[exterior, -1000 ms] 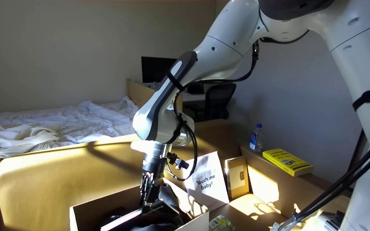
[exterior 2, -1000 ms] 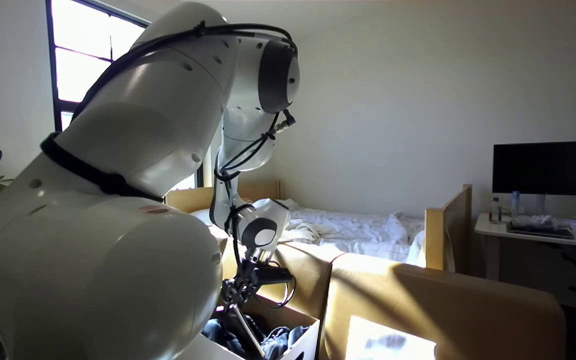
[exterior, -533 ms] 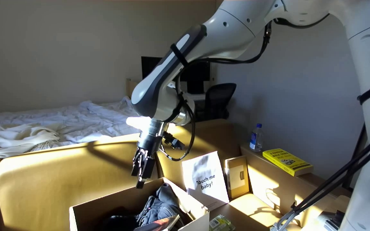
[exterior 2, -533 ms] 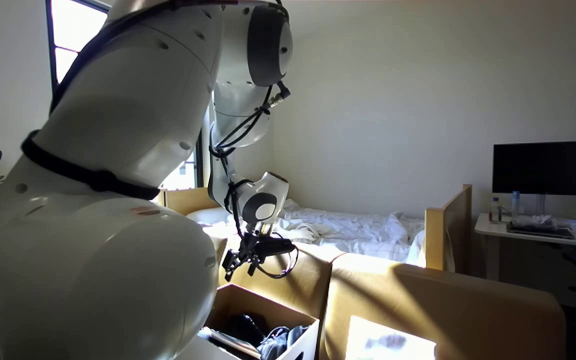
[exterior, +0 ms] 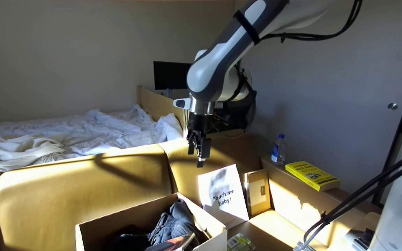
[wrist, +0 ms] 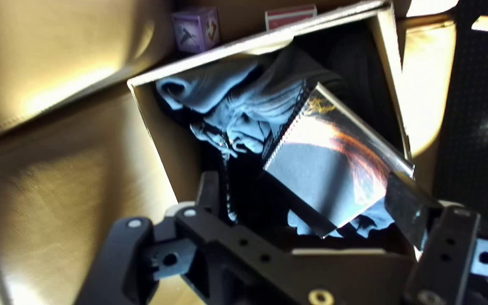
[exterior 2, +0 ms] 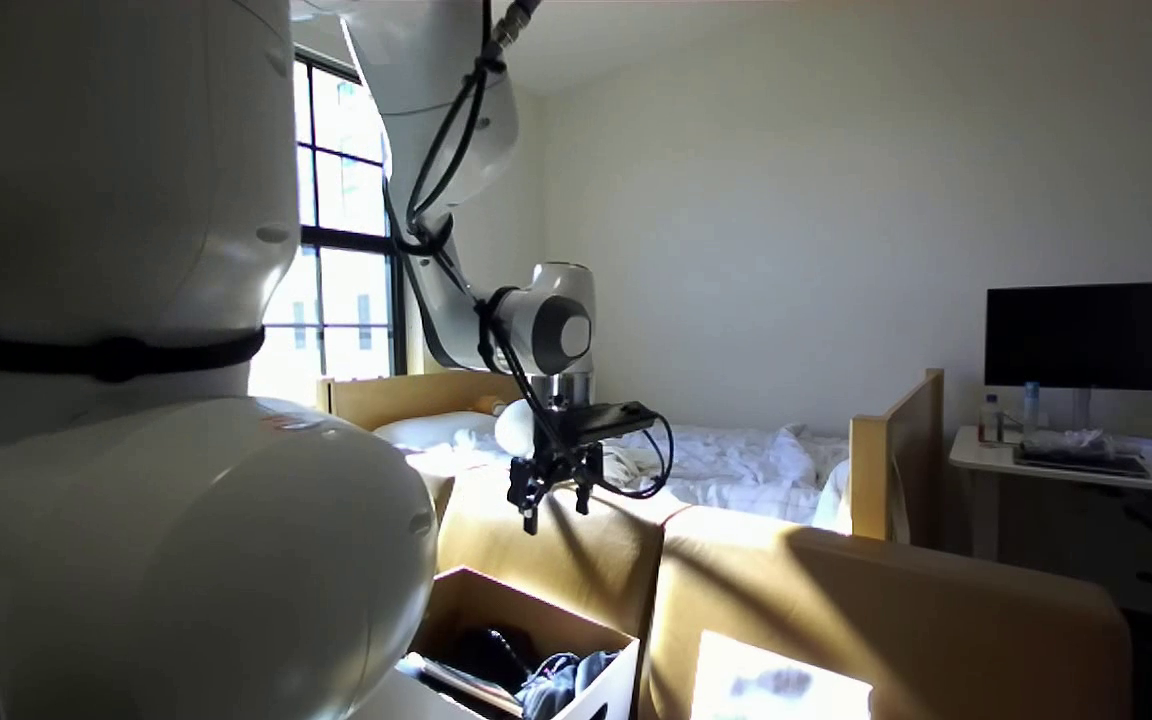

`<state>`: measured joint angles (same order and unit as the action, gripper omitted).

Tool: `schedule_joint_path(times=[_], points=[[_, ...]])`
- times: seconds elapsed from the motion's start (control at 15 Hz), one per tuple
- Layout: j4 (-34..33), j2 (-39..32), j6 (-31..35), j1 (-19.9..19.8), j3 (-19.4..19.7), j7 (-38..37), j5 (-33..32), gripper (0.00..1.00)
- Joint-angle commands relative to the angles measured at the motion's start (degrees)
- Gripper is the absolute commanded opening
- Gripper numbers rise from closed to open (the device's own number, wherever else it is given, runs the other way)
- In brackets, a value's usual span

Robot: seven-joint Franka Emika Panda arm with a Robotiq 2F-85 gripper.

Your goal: Remove the books from the right armrest of the sofa and place them inside the white storage box

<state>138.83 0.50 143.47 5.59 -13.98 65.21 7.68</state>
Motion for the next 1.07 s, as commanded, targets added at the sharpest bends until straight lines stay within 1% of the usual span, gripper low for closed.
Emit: schedule_joint_path(times=[0.0, 0.2, 0.33, 0.47, 0.6, 0.67, 0.73, 0.8, 0.87, 1.0], points=[[8.19, 12.72, -5.86, -1.41, 5.43, -8.35, -11.66, 1.00], [11.34, 17.68, -7.73, -5.21, 10.64, -13.00, -21.52, 1.00], [12.98, 19.37, -6.47, -9.03, 13.44, -16.35, -29.63, 1.00], [13.62, 20.04, -5.91, -12.71, 15.20, -20.85, -37.67, 1.00], [12.94, 19.99, -7.67, -15.51, 15.67, -26.88, -44.91, 1.00], [11.79, 20.16, -10.83, -15.68, 15.15, -30.35, -46.78, 1.00], [10.33, 20.85, -14.03, -14.49, 14.52, -33.05, -46.61, 1.00], [11.39, 18.96, -9.96, -13.34, 18.05, -27.78, -45.12, 1.00], [10.74, 19.27, -11.65, -13.02, 17.74, -29.76, -45.57, 1.00], [9.90, 19.82, -13.24, -12.52, 16.94, -31.20, -45.65, 1.00]])
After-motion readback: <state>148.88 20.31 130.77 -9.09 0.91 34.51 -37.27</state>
